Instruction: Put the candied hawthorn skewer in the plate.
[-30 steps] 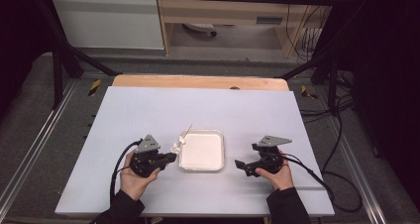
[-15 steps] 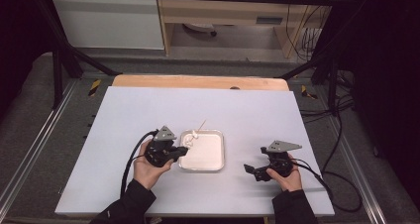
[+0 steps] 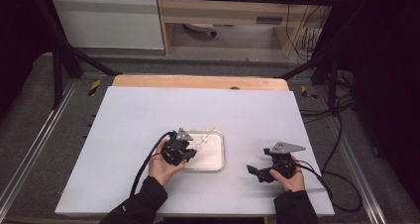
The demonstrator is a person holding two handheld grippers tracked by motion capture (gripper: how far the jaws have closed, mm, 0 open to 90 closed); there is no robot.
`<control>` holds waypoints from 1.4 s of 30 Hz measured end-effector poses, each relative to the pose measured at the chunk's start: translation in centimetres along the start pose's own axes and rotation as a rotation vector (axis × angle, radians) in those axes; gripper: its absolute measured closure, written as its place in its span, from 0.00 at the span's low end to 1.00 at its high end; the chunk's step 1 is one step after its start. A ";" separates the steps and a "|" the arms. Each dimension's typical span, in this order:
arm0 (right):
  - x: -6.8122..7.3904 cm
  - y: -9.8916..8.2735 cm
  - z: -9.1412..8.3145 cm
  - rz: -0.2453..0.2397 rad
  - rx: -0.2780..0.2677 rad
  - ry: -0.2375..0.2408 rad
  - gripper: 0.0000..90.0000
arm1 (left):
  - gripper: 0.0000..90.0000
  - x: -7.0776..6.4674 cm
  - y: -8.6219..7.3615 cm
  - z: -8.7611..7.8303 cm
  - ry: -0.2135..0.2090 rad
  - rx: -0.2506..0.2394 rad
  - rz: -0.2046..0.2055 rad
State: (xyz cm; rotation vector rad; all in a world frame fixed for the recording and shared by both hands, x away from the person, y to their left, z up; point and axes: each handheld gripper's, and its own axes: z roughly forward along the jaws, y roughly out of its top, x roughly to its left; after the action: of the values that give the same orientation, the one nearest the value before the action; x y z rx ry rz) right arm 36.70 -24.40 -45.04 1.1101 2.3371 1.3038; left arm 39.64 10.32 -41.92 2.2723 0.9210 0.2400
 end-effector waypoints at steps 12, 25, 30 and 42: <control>0.0 -0.1 0.1 -0.004 0.004 -0.001 0.01 | 0.98 0.0 -0.6 1.5 0.033 0.062 0.004; -0.1 -0.1 0.1 -0.003 0.007 -0.001 0.01 | 0.85 0.0 -0.5 0.9 0.021 0.046 0.021; -0.1 -0.1 0.2 -0.002 0.009 -0.003 0.01 | 0.71 0.2 -0.5 -0.3 0.021 0.016 0.042; -0.2 -0.1 -0.1 0.006 0.004 -0.005 0.01 | 0.28 1.7 -1.8 -3.6 0.058 -0.031 0.085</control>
State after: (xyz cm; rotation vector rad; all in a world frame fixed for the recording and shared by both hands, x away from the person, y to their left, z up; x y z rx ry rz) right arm 36.75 -24.63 -45.10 1.1210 2.3361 1.2976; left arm 38.47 14.25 -40.42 2.2895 0.8448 0.3564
